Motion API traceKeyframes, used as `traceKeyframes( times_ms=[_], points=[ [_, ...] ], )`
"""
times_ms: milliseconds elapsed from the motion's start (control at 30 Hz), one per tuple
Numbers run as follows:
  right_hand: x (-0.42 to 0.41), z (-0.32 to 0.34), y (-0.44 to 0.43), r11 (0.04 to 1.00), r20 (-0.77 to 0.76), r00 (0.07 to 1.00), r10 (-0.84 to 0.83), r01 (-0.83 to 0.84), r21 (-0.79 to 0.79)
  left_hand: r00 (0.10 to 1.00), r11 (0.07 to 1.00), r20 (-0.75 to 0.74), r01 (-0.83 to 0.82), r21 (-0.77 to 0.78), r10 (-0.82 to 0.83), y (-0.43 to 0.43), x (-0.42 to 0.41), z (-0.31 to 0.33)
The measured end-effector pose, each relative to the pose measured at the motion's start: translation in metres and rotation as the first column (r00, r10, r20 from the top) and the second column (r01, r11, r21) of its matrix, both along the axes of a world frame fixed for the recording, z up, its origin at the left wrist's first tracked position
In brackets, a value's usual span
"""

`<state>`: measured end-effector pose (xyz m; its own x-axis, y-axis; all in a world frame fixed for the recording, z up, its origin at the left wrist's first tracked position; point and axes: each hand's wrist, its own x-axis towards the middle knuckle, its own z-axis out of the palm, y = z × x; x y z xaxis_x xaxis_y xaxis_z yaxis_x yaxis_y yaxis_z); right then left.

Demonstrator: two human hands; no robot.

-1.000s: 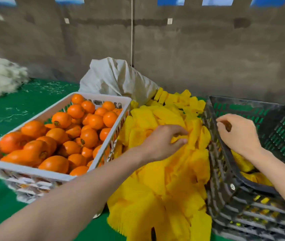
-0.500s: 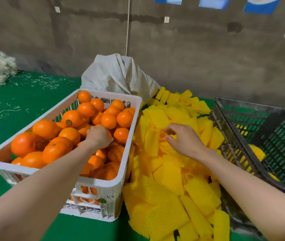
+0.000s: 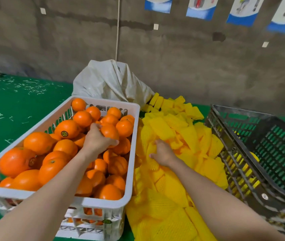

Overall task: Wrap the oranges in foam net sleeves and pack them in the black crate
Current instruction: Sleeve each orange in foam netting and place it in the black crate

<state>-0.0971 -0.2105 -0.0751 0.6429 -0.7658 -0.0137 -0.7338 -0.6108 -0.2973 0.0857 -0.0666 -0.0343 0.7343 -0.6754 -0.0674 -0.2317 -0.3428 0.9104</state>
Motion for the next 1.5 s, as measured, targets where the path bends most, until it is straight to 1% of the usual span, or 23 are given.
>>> traceKeyframes(
  times_ms=[33,100,167,233,267,300,333,367,400,433,467,500,533,567,633,733,800,1000,1133,1233,1333,1433,1500],
  points=[
    [-0.002,-0.002,0.0,0.999,-0.018,1.0,-0.013,0.012,-0.049,0.993,0.994,-0.114,0.025,-0.105,-0.037,0.003,-0.001,0.006],
    [-0.012,0.004,0.0,0.986,-0.083,0.997,0.002,-0.015,-0.164,0.948,0.962,-0.272,0.094,-0.257,-0.165,0.009,-0.008,0.017],
    [-0.025,0.02,0.002,0.956,-0.136,0.99,0.041,-0.079,-0.284,0.875,0.913,-0.379,0.153,-0.377,-0.303,0.013,-0.016,0.027],
    [-0.04,0.045,0.006,0.945,-0.087,0.992,0.09,-0.113,-0.308,0.786,0.863,-0.453,0.194,-0.466,-0.421,0.012,-0.026,0.036],
    [-0.047,0.06,0.01,0.964,0.006,0.993,0.116,-0.111,-0.24,0.746,0.843,-0.477,0.206,-0.498,-0.465,0.01,-0.032,0.04],
    [-0.055,0.074,0.014,0.989,0.16,0.979,0.122,-0.107,-0.1,0.707,0.829,-0.506,0.209,-0.518,-0.495,0.008,-0.039,0.044],
    [-0.062,0.089,0.021,0.988,0.36,0.929,0.09,-0.129,0.086,0.663,0.822,-0.543,0.203,-0.532,-0.516,0.006,-0.045,0.047],
    [-0.069,0.102,0.03,0.949,0.538,0.843,0.006,-0.175,0.263,0.603,0.816,-0.591,0.191,-0.545,-0.536,0.004,-0.052,0.05],
    [-0.075,0.111,0.038,0.899,0.638,0.765,-0.091,-0.213,0.383,0.53,0.807,-0.637,0.173,-0.565,-0.56,0.003,-0.06,0.053],
    [-0.08,0.115,0.044,0.86,0.682,0.714,-0.161,-0.237,0.451,0.458,0.792,-0.667,0.158,-0.589,-0.587,0.002,-0.07,0.055],
    [-0.084,0.114,0.049,0.836,0.703,0.682,-0.2,-0.255,0.486,0.415,0.782,-0.679,0.151,-0.604,-0.605,0.001,-0.079,0.057],
    [-0.087,0.115,0.056,0.818,0.715,0.666,-0.214,-0.279,0.504,0.417,0.785,-0.68,0.161,-0.598,-0.603,-0.001,-0.09,0.059],
    [-0.09,0.115,0.061,0.807,0.72,0.665,-0.198,-0.306,0.505,0.453,0.801,-0.674,0.182,-0.571,-0.584,-0.003,-0.101,0.06],
    [-0.093,0.116,0.067,0.793,0.72,0.675,-0.163,-0.344,0.503,0.486,0.814,-0.665,0.208,-0.543,-0.568,-0.005,-0.111,0.061],
    [-0.1,0.119,0.076,0.74,0.723,0.688,-0.059,-0.456,0.494,0.506,0.825,-0.66,0.237,-0.512,-0.555,-0.007,-0.129,0.058],
    [-0.109,0.12,0.085,0.696,0.718,0.693,0.068,-0.549,0.463,0.524,0.814,-0.644,0.191,-0.548,-0.557,-0.008,-0.148,0.051],
    [-0.114,0.117,0.086,0.721,0.708,0.703,0.07,-0.526,0.451,0.561,0.803,-0.615,0.165,-0.573,-0.554,-0.008,-0.158,0.044],
    [-0.13,0.101,0.085,0.774,0.664,0.738,0.118,-0.488,0.404,0.698,0.803,-0.49,0.209,-0.558,-0.522,-0.005,-0.184,0.03],
    [-0.14,0.093,0.083,0.788,0.676,0.731,0.088,-0.466,0.402,0.733,0.817,-0.48,0.177,-0.549,-0.481,-0.003,-0.198,0.027],
    [-0.145,0.088,0.082,0.8,0.673,0.732,0.106,-0.465,0.379,0.777,0.812,-0.415,0.203,-0.548,-0.474,-0.002,-0.205,0.025],
    [-0.152,0.083,0.081,0.832,0.648,0.752,0.117,-0.431,0.35,0.783,0.799,-0.402,0.191,-0.57,-0.475,-0.002,-0.208,0.023],
    [-0.157,0.077,0.081,0.887,0.65,0.73,0.211,-0.422,0.185,0.771,0.782,-0.419,0.16,-0.603,-0.48,-0.003,-0.212,0.023],
    [-0.157,0.075,0.083,0.91,0.685,0.697,0.212,-0.396,0.121,0.763,0.782,-0.44,0.133,-0.609,-0.473,-0.003,-0.214,0.025]
  ],
)
